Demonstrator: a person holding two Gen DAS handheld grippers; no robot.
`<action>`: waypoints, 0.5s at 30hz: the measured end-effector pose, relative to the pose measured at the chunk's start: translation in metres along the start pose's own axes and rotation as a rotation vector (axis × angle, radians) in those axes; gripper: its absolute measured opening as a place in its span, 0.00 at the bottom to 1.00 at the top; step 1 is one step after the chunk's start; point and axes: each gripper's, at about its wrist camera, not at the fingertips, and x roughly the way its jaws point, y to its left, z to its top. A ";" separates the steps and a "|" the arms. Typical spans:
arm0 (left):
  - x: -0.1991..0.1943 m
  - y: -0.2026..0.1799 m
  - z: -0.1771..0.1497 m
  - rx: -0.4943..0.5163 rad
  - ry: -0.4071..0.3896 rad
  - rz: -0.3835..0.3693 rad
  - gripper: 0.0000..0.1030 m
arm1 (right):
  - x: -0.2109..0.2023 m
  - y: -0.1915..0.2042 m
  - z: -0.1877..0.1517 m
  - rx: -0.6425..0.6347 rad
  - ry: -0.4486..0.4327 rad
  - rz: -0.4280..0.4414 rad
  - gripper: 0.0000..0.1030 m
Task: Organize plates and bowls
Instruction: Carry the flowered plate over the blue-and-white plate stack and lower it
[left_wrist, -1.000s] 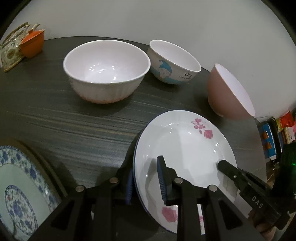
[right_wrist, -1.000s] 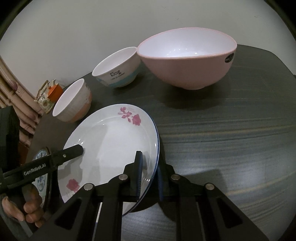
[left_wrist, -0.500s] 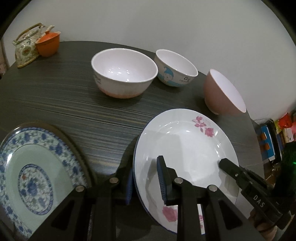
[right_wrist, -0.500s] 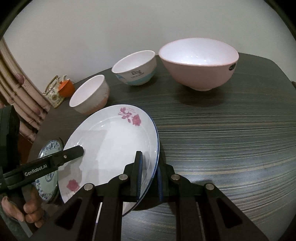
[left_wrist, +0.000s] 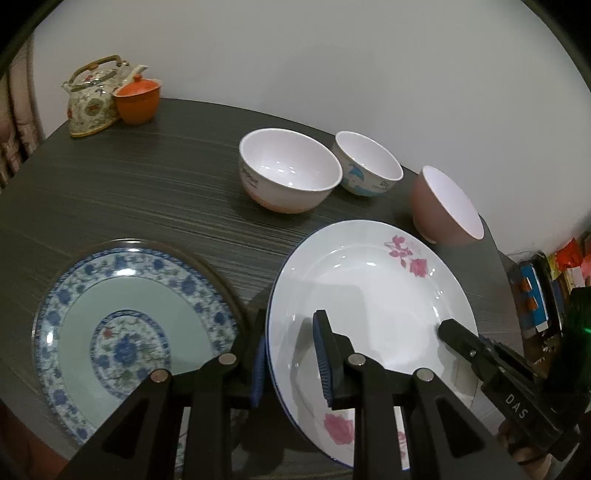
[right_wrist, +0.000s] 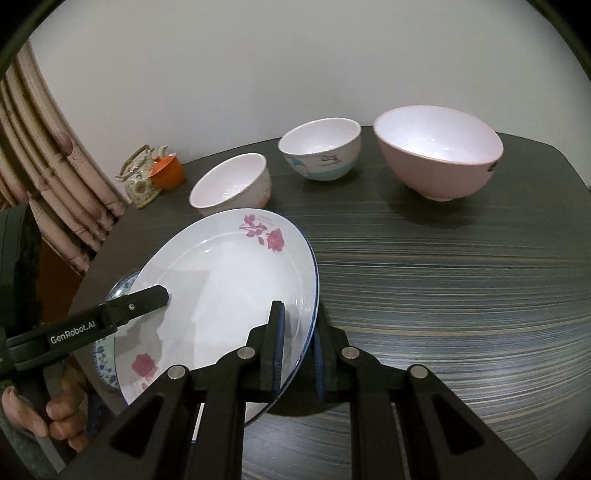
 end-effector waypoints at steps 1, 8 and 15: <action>0.002 0.001 0.001 -0.004 -0.005 0.004 0.23 | -0.001 0.005 -0.001 -0.007 -0.002 0.002 0.14; -0.027 0.026 0.000 -0.027 -0.029 0.024 0.23 | -0.003 0.032 0.001 -0.047 -0.009 0.024 0.14; -0.048 0.058 -0.004 -0.060 -0.047 0.066 0.23 | 0.005 0.064 0.001 -0.085 0.000 0.060 0.14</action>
